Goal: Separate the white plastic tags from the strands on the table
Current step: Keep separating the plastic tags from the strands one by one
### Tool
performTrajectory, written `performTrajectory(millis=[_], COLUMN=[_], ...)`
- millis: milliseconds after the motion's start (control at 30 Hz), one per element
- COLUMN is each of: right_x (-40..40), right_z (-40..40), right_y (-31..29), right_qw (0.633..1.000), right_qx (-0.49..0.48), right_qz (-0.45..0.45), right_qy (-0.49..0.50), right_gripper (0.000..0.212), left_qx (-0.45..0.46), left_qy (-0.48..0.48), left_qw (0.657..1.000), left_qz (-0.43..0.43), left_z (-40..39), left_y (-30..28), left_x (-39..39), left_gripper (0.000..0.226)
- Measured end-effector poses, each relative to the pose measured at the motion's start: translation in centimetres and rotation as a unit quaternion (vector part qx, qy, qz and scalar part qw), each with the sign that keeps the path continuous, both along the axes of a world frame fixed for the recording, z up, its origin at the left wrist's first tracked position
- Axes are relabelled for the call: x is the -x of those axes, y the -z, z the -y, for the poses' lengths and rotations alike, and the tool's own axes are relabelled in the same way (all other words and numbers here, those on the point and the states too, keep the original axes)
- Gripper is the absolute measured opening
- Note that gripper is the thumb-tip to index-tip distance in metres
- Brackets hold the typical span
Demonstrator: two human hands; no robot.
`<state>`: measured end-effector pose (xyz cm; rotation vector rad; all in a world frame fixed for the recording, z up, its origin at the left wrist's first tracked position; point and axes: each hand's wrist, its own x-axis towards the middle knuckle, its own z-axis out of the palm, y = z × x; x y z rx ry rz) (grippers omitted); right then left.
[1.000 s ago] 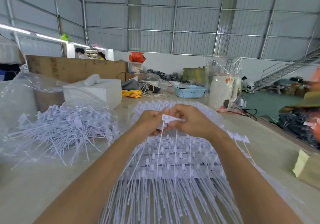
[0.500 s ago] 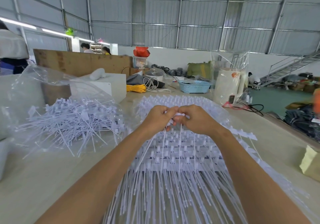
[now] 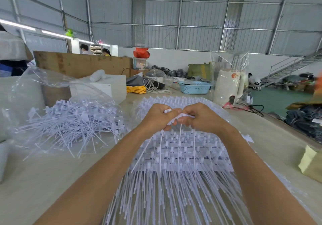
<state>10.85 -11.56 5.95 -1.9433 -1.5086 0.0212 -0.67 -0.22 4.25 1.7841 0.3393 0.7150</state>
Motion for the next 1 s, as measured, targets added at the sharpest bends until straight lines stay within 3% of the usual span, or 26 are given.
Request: performTrajectory(millis=[100, 233, 333, 467, 567, 700, 800, 867, 933, 1000], right_x=[0.4, 1.0, 1.8, 3.0, 3.5, 3.8, 2.7, 1.8, 1.5, 1.9], right_z=[-0.1, -0.2, -0.3, 0.4, 1.3, 1.8, 2.8, 3.7, 4.0, 3.7], right_y=[-0.1, -0.5, -0.9, -2.4, -3.6, -3.8, -4.2, -4.9, -5.3, -5.3], right_qw=[0.999, 0.992, 0.974, 0.988, 0.985, 0.987, 0.993, 0.994, 0.994, 0.995], right_qx=[-0.030, -0.037, -0.009, -0.095, -0.140, -0.112, -0.059, -0.063, -0.074, -0.056], right_qz=[0.034, 0.124, 0.225, 0.120, 0.056, 0.039, 0.028, 0.008, 0.011, 0.033], right_qy=[-0.002, 0.004, 0.039, -0.033, -0.077, -0.108, -0.099, -0.086, -0.074, -0.071], right_gripper=[0.019, 0.009, 0.011, 0.014, 0.011, 0.020, 0.021, 0.022, 0.024, 0.020], left_qx=[0.030, 0.143, 0.182, 0.349, 0.333, 0.375, 0.523, 0.465, 0.358, 0.249], left_qy=[-0.006, 0.023, 0.030, 0.184, 0.269, 0.267, 0.184, 0.080, -0.001, -0.065], left_qw=[1.000, 0.989, 0.981, 0.918, 0.904, 0.888, 0.824, 0.873, 0.933, 0.963], left_qz=[-0.004, -0.024, -0.068, -0.047, -0.009, 0.007, 0.115, 0.123, 0.038, -0.075], left_z=[-0.1, -0.5, -0.8, -1.3, -0.5, -0.5, -3.4, -6.1, -8.1, -10.1], left_y=[-0.2, -0.8, -1.3, -3.1, -3.8, -3.3, -3.0, -2.3, -1.6, -1.6], left_x=[0.0, 0.3, 0.6, 1.6, 2.2, 1.5, 2.2, 3.6, 5.2, 7.1], left_gripper=[0.024, 0.013, 0.023, 0.034, 0.037, 0.054, 0.045, 0.035, 0.029, 0.021])
